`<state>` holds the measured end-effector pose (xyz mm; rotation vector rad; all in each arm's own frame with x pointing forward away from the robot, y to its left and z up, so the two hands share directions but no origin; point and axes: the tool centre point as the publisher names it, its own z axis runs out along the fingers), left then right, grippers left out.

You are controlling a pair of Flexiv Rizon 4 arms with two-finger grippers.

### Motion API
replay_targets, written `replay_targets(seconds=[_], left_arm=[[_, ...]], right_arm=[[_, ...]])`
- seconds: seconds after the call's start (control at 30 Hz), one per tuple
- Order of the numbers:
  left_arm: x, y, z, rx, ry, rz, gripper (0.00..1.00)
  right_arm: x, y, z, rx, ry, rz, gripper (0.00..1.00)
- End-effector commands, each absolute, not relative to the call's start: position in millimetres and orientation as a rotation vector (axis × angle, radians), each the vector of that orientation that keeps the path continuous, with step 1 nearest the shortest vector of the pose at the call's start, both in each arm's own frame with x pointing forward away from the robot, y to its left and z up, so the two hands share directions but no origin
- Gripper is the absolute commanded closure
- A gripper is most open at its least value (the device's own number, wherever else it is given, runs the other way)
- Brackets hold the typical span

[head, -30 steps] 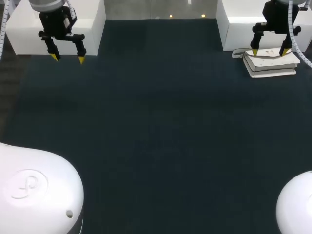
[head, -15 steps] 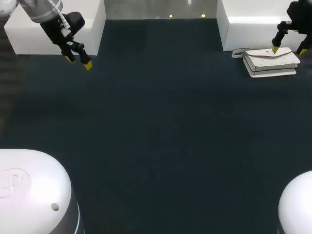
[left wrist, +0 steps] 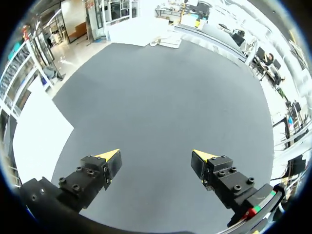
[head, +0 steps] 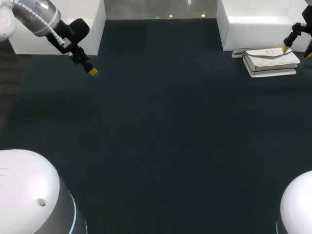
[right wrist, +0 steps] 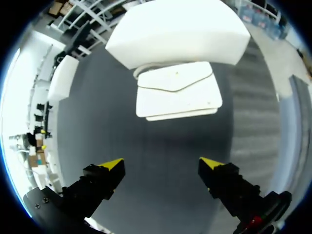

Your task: Pick up the bag, open it, inspect its contents, close it, and place it on the opposite side

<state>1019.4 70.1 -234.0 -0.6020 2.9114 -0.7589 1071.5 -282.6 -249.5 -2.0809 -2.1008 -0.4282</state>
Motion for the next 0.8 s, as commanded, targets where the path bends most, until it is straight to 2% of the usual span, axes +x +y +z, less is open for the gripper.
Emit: replay_targets(seconds=[0.03, 0.8], left_arm=[[1028.2, 66.9, -247.7, -0.138, 2.808, -1.12, 0.0], [1072.1, 23.3, -289.2, 0.004, 2.844, -1.132, 0.0]], right_arm=[[1085.6, -293.0, -258.7, -2.012, -2.043, -0.499, 0.0], [1126.3, -329.1, -289.7, -1.983, -1.929, -0.63, 0.0]])
